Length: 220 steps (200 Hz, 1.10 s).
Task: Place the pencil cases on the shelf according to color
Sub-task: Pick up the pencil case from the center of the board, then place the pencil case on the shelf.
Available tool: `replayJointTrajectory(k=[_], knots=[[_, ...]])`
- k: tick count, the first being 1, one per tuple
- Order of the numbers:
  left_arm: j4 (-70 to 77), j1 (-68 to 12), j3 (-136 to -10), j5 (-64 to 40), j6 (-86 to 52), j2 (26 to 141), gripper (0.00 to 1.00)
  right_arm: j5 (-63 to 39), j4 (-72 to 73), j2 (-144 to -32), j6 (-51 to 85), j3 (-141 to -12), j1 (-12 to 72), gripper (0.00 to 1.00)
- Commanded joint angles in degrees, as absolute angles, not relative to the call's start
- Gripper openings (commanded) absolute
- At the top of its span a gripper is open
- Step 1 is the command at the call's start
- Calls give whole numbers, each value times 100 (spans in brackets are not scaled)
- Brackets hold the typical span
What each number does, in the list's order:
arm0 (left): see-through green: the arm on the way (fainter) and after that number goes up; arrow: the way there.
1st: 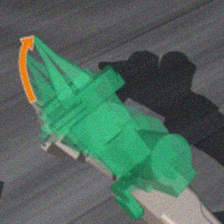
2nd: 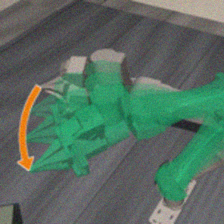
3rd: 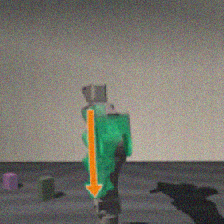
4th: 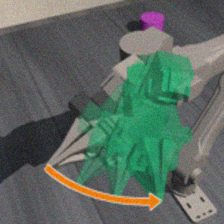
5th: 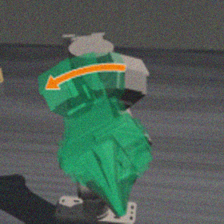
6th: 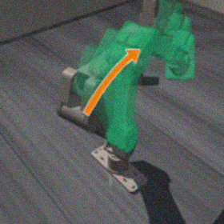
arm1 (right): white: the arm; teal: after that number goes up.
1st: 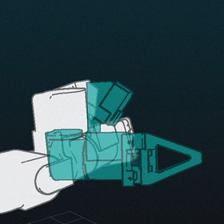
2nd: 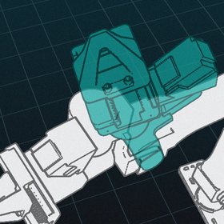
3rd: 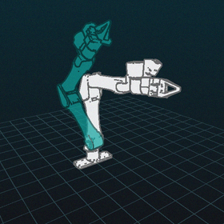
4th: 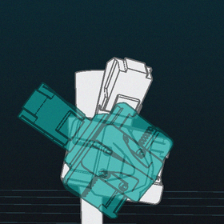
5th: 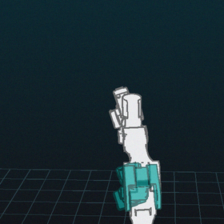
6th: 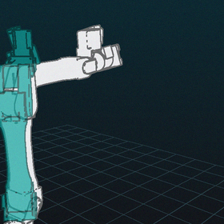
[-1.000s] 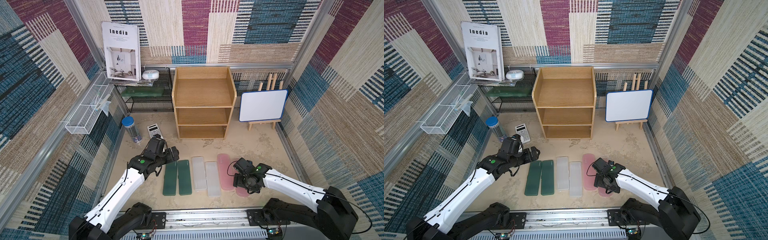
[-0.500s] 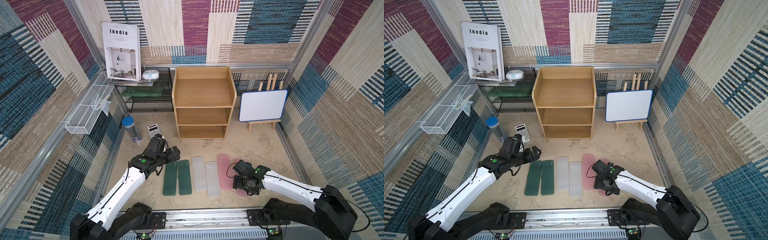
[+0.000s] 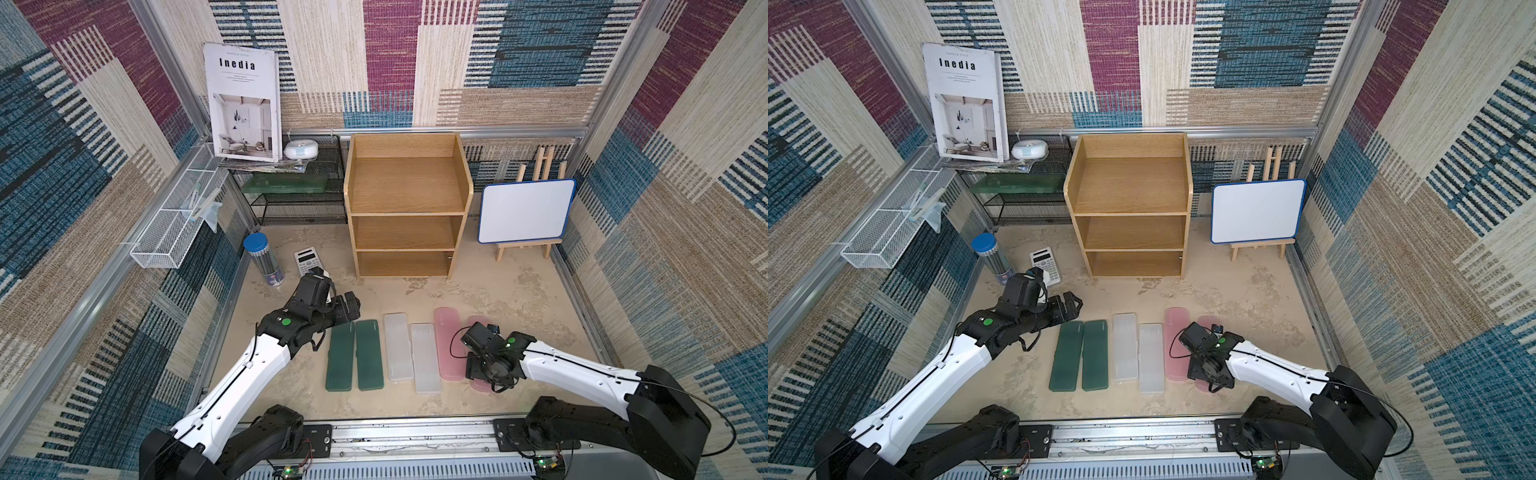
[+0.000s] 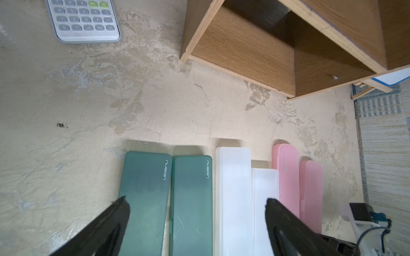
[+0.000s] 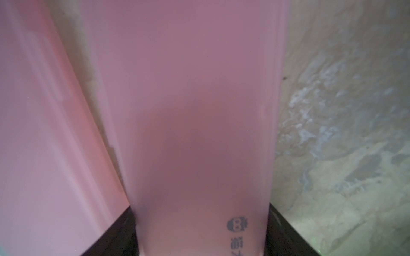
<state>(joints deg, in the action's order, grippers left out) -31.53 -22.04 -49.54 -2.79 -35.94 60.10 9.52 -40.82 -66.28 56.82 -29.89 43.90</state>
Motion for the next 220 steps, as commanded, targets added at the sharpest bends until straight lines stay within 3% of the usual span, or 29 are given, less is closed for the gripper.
replayJointTrajectory(k=[1,107,220], knots=[[-3147,-2212,-5012,-281,-3589,5983,100,905,-4319,-6329,5860,-3023,4403,71],[-3144,-2214,-5085,-341,-3732,5805,100,1098,-5236,-5669,5498,-4212,4522,69],[-3120,-2206,-5233,-448,-3755,5900,100,1419,-4815,-6892,4100,-6812,4828,67]])
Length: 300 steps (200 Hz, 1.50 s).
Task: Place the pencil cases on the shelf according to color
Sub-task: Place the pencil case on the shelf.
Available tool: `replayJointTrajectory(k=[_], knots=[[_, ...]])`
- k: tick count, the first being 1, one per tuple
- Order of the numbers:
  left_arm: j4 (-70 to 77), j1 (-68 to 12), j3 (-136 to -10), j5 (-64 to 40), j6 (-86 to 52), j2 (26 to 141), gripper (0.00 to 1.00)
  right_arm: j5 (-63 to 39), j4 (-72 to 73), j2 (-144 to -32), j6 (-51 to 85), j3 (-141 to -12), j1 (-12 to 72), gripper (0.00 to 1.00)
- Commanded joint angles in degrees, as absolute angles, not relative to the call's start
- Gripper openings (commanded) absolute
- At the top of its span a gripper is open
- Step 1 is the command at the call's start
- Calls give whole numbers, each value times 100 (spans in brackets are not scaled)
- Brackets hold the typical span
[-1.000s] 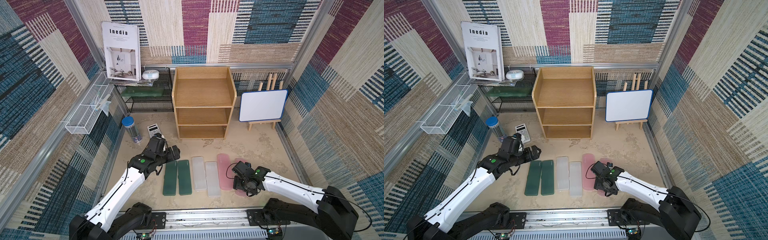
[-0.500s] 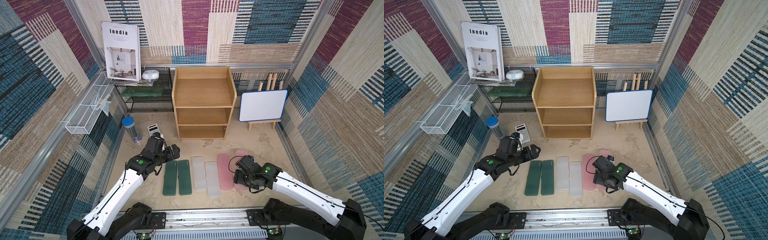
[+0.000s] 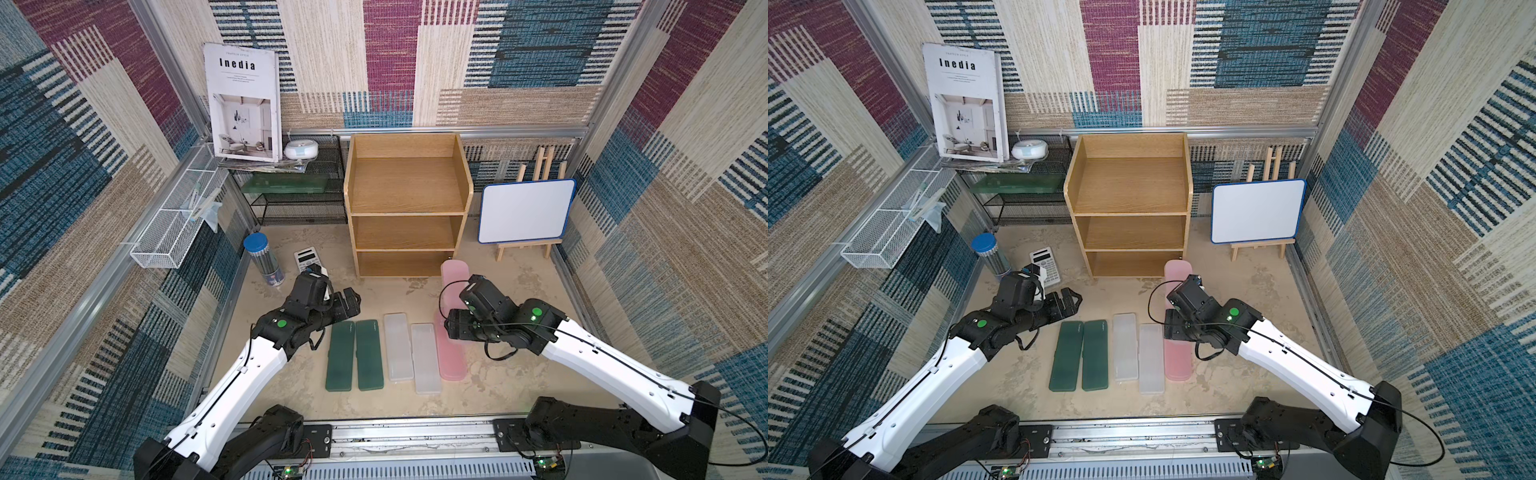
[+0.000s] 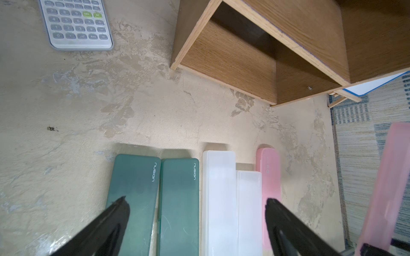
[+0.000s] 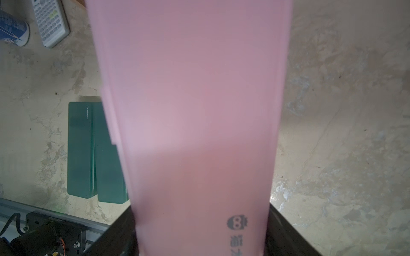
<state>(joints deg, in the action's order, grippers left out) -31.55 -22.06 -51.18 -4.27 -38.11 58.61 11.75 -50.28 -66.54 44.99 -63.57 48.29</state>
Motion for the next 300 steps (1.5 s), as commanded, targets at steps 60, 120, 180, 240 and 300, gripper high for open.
replayJointTrajectory(k=[60,120,180,240,300], knots=[[-3114,-2212,-5493,-552,-3748,6018,100,1972,-4689,-7629,3363,-8583,4743,69],[-3068,-2207,-5666,-675,-3729,6137,100,2131,-4410,-8754,2391,-10297,4094,70],[-3042,-2210,-5779,-798,-3687,6314,100,2207,-4101,-9800,1948,-11526,3483,70],[-2975,-2210,-5770,-930,-3675,6449,100,2618,-3956,-10685,1783,-12449,3386,71],[-2942,-2206,-5739,-1002,-3660,6474,100,2637,-4077,-11301,1788,-12981,3258,80]])
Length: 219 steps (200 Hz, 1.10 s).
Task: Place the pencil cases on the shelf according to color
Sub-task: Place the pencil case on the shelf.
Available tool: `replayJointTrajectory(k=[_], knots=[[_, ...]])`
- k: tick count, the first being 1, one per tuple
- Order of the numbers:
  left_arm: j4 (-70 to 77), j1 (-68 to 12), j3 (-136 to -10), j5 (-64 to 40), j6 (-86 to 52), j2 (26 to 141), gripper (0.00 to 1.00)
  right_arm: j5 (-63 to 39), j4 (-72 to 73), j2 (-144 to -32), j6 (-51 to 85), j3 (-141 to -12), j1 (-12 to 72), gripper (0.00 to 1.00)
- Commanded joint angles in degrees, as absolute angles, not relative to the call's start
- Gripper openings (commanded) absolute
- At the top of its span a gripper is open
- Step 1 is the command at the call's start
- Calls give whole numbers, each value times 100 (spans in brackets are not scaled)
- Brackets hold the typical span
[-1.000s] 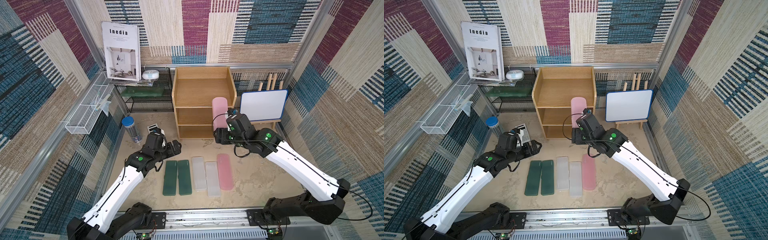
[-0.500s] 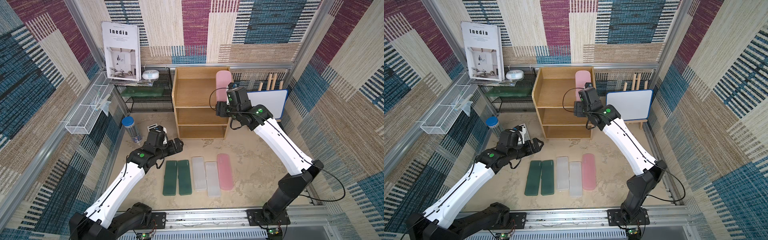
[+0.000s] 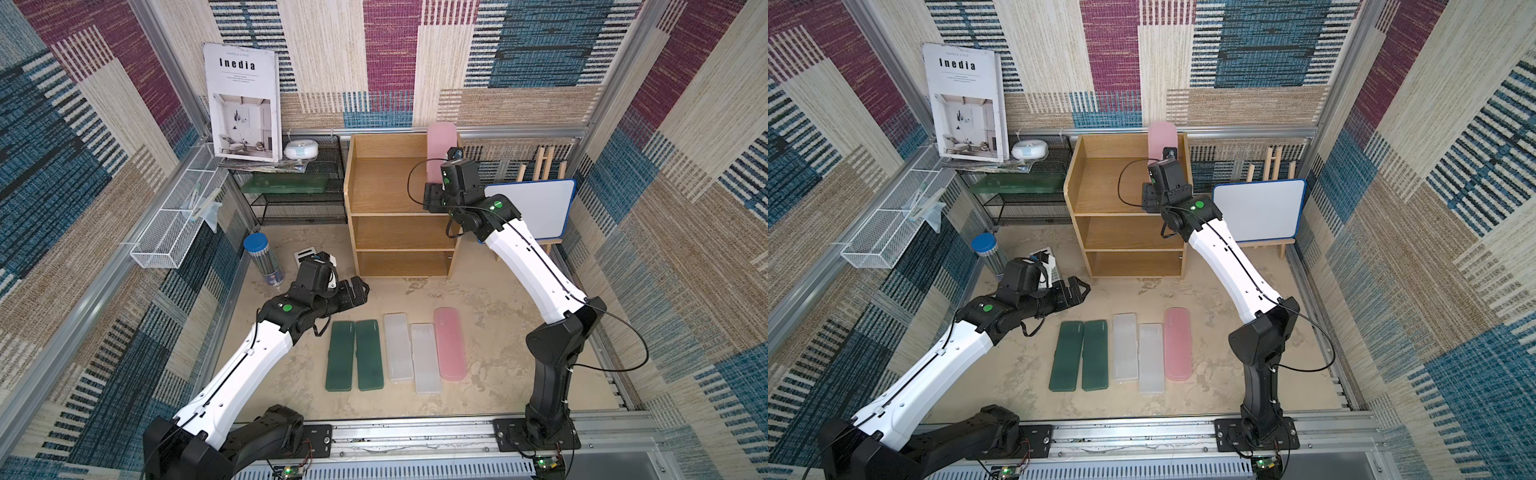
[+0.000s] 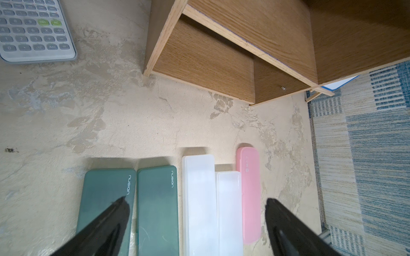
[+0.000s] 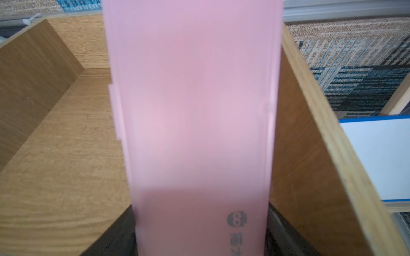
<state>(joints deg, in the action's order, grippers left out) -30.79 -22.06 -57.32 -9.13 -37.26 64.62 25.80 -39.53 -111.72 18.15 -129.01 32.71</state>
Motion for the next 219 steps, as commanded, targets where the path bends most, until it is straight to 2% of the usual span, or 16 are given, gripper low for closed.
replayJointTrajectory(k=[1,29,48,113,143,159,186,202,219], knots=[[-2943,-2211,-5739,-1002,-3654,6476,100,2637,-4078,-11306,1786,-12981,3259,81],[-2988,-2207,-5739,-959,-3606,6504,100,2536,-4140,-11349,1866,-12988,3247,94],[-3054,-2198,-5739,-921,-3567,6521,100,2512,-4129,-11327,1899,-12982,3252,99],[-3262,-2205,-5712,-784,-3557,6333,100,2275,-3830,-11038,1703,-13100,3252,99],[-3435,-2202,-5735,-607,-3487,6193,100,1997,-3896,-10579,1519,-13044,3267,99],[-3497,-2201,-5706,-587,-3469,6097,100,2268,-3846,-10122,1339,-12610,3330,99],[-3589,-2203,-5593,-686,-3437,5955,100,2836,-3385,-9072,1062,-11162,3404,99],[-3646,-2206,-5498,-686,-3463,5862,100,2579,-3062,-8356,1150,-10171,3399,99],[-3660,-2201,-5346,-742,-3476,5741,100,2141,-3319,-7813,1470,-9544,3375,99]])
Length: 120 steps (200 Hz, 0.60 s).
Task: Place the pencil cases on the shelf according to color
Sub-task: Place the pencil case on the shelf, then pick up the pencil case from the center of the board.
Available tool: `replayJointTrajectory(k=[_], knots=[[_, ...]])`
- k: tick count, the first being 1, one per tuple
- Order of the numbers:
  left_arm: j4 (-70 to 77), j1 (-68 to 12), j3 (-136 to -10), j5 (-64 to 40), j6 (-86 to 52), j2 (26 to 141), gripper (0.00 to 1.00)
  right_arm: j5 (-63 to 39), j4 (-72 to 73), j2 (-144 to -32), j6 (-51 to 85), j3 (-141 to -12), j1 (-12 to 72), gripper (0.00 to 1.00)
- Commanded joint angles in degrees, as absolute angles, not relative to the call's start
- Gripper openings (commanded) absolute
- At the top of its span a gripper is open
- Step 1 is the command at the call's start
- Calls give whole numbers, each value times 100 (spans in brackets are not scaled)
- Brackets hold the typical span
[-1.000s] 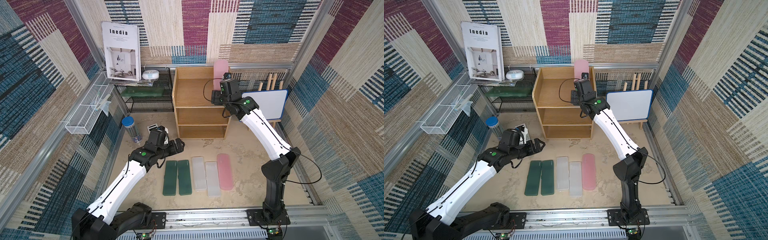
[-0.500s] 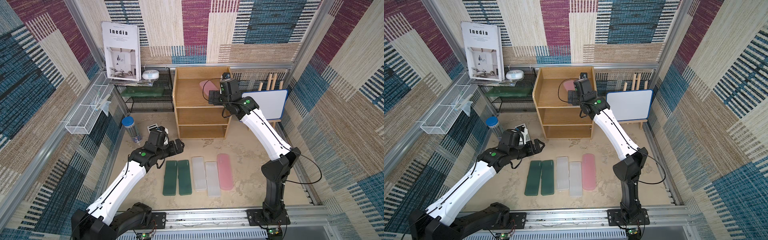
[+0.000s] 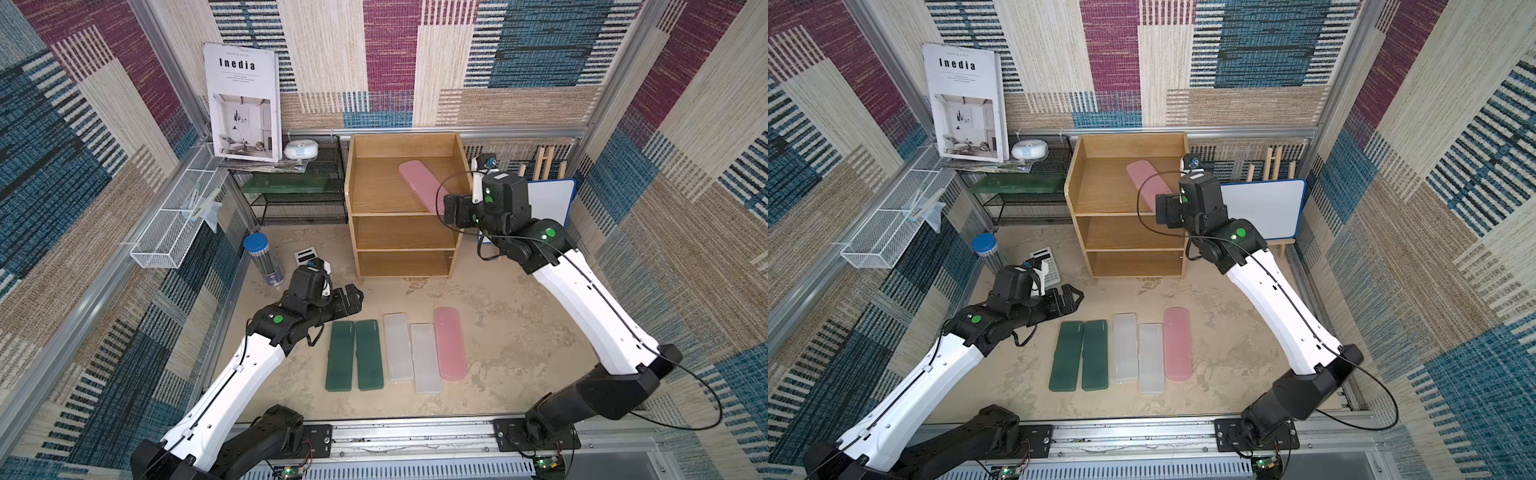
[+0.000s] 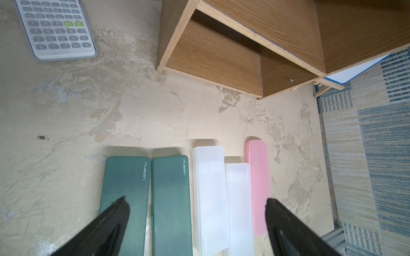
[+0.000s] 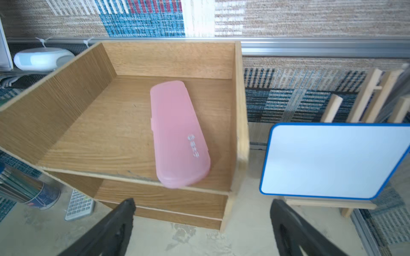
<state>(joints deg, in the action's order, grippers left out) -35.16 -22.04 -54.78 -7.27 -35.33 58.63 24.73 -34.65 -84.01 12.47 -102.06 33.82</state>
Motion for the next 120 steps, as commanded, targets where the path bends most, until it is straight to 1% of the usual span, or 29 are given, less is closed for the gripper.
replayJointTrajectory(k=[1,18,33,58,87,120], knots=[[-3662,-2203,-5336,-744,-3474,5736,100,2121,-3351,-7787,1491,-9509,3375,99],[-3742,-2200,-5210,-819,-3428,5680,100,1851,-3930,-7462,1935,-8970,3375,100],[-3803,-2206,-5105,-912,-3359,5657,100,1388,-4267,-7143,2483,-8210,3386,96],[-3832,-2207,-4921,-1062,-3321,5649,100,637,-4034,-6568,3206,-6702,3540,90],[-3771,-2214,-4730,-1116,-3303,5651,100,754,-3908,-6328,3898,-5467,4027,91],[-3726,-2215,-4596,-968,-3227,5617,100,784,-3650,-6573,4460,-4701,4492,92]])
